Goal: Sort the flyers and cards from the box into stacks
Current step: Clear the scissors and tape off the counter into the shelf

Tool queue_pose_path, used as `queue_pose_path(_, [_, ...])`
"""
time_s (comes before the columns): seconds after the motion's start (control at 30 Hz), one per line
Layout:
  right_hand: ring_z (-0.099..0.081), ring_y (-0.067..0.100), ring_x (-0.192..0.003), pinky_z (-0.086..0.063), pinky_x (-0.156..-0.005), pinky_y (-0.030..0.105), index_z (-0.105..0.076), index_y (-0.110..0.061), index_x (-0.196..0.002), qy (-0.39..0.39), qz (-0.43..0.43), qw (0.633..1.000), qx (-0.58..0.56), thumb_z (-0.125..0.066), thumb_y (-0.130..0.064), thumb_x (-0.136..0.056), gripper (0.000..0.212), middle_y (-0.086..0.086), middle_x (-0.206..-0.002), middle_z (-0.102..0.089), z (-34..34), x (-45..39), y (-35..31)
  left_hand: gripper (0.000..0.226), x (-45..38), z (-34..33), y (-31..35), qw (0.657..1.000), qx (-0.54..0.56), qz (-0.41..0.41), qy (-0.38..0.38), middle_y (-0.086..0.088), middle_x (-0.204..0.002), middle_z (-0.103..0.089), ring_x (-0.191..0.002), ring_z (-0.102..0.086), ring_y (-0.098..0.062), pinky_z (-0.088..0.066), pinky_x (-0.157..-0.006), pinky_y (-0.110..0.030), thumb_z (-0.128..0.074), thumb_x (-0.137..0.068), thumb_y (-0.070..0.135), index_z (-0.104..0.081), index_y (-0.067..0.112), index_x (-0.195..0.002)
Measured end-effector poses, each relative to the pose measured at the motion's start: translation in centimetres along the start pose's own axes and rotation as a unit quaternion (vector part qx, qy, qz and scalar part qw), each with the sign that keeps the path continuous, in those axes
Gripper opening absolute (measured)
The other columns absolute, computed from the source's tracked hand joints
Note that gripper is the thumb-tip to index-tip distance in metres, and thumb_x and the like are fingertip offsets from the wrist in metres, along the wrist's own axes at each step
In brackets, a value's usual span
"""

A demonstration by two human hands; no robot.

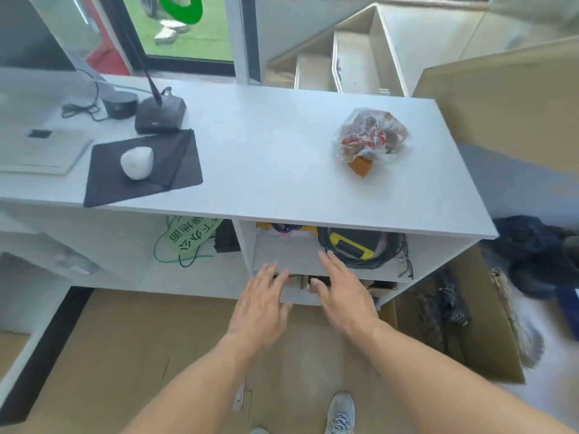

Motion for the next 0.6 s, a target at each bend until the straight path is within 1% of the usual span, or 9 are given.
queue_pose_path(0.07, [-0.019,0.009,-0.151,-0.034,-0.115,0.036,-0.015,-0.039,-0.16,0.02,0.024,0.999,0.003,-0.04,-0.047,-0.106,0.06,-0.02,-0.167,-0.009,2.7,0.6,-2.2,0.066,0.2,3.4,0.5,1.0,-0.004,-0.006,0.029,0.002,-0.17,0.002,-0.156,0.006,-0.013,-0.001,-0.127,-0.033,-0.042,-0.106,0.039,-0.01,0.024,-0.161])
queue_pose_path(0.13, [-0.019,0.01,-0.152,-0.034,-0.116,0.037,-0.015,-0.038,-0.16,0.046,0.041,0.998,0.005,-0.041,-0.046,-0.106,0.06,-0.018,-0.167,-0.01,5.3,0.5,-4.0,0.067,-0.2,6.6,1.1,0.998,-0.007,-0.015,0.057,0.003,-0.17,0.003,-0.156,0.008,-0.012,0.001,-0.127,-0.033,-0.041,-0.106,0.041,-0.008,0.024,-0.162])
queue_pose_path(0.23, [-0.018,0.01,-0.152,-0.033,-0.116,0.037,-0.015,-0.037,-0.16,0.074,0.052,0.996,0.007,-0.04,-0.046,-0.106,0.06,-0.017,-0.167,-0.01,8.4,0.0,-5.8,0.066,-1.4,10.8,2.5,0.995,-0.018,-0.034,0.097,0.002,-0.17,0.001,-0.156,0.006,-0.014,-0.001,-0.127,-0.034,-0.041,-0.106,0.041,-0.011,0.023,-0.162])
queue_pose_path(0.37, [-0.017,0.011,-0.151,-0.032,-0.116,0.038,-0.013,-0.038,-0.16,0.085,0.066,0.994,0.017,-0.041,-0.044,-0.106,0.061,-0.014,-0.168,-0.009,11.2,-1.7,-7.0,0.065,-3.7,14.3,4.0,0.99,0.027,-0.025,0.135,0.001,-0.17,-0.004,-0.156,0.003,-0.015,-0.004,-0.127,-0.035,-0.047,-0.105,0.037,-0.016,0.023,-0.161])
queue_pose_path(0.5, [-0.016,0.013,-0.152,-0.035,-0.114,0.039,-0.013,-0.036,-0.16,0.106,0.075,0.99,0.05,-0.042,-0.041,-0.106,0.062,-0.011,-0.168,-0.008,14.6,-5.3,-6.5,0.065,-7.4,14.9,5.6,0.991,0.03,-0.016,0.129,0.002,-0.17,-0.002,-0.156,0.004,-0.015,-0.005,-0.127,-0.036,-0.046,-0.105,0.037,-0.014,0.024,-0.161])
queue_pose_path(0.6, [-0.013,0.013,-0.153,-0.03,-0.117,0.038,-0.015,-0.034,-0.16,0.119,0.068,0.989,0.052,-0.044,-0.039,-0.105,0.062,-0.011,-0.168,-0.009,17.1,-9.2,-4.9,0.065,-10.7,14.5,7.3,0.993,0.026,-0.015,0.116,0.004,-0.17,0.001,-0.156,0.007,-0.013,-0.003,-0.127,-0.034,-0.043,-0.106,0.039,-0.011,0.026,-0.161])
Point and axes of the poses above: each hand's wrist, its own x-axis away from the middle knuckle, its own z-axis out of the back of the hand, y = z × x, the point moved 8 cm from there along -x, towards the middle knuckle
